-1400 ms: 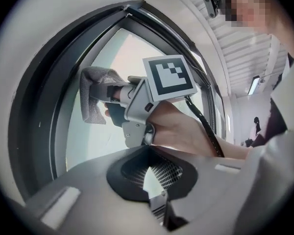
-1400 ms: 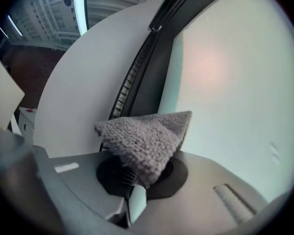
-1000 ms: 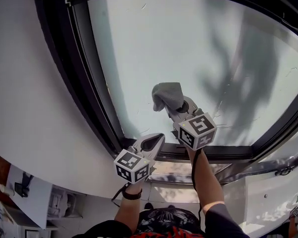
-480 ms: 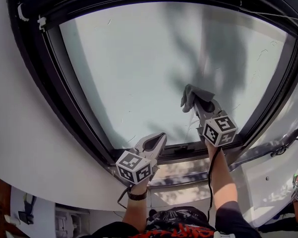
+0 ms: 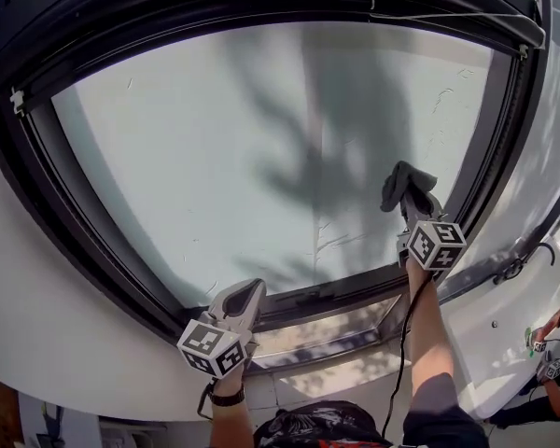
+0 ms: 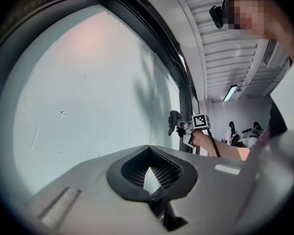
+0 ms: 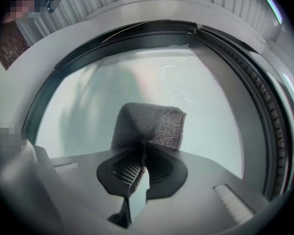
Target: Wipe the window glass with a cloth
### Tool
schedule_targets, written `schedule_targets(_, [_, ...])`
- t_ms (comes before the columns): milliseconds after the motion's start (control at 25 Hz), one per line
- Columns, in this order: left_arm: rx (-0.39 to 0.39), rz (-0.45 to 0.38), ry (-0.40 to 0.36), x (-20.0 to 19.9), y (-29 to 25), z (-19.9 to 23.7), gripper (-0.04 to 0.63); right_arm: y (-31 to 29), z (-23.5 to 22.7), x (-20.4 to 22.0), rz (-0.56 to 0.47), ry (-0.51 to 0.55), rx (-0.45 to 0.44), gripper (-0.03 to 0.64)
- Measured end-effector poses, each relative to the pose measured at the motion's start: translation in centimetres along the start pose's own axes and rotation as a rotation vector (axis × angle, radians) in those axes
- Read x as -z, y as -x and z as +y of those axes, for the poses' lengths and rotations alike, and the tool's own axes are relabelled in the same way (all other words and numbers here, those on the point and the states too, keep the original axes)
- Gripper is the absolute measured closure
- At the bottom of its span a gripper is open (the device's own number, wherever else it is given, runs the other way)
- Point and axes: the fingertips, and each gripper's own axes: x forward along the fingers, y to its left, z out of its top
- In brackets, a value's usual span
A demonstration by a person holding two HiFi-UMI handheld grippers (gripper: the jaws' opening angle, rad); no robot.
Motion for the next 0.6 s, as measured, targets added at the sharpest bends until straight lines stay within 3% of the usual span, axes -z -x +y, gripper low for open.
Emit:
schedule_targets(400, [-0.012,0.049,0.007,2.3,-0.4,-0.4,0.595,1.8,-14.1,-0.2,0.084,-0.044,0.261,0.600])
schedule_targets(600, [-0.046,0.023,0.022,2.2,-0.6,0.1,0.595,1.4,-15.5,0.1,0.053,-0.087,0.254,0.601])
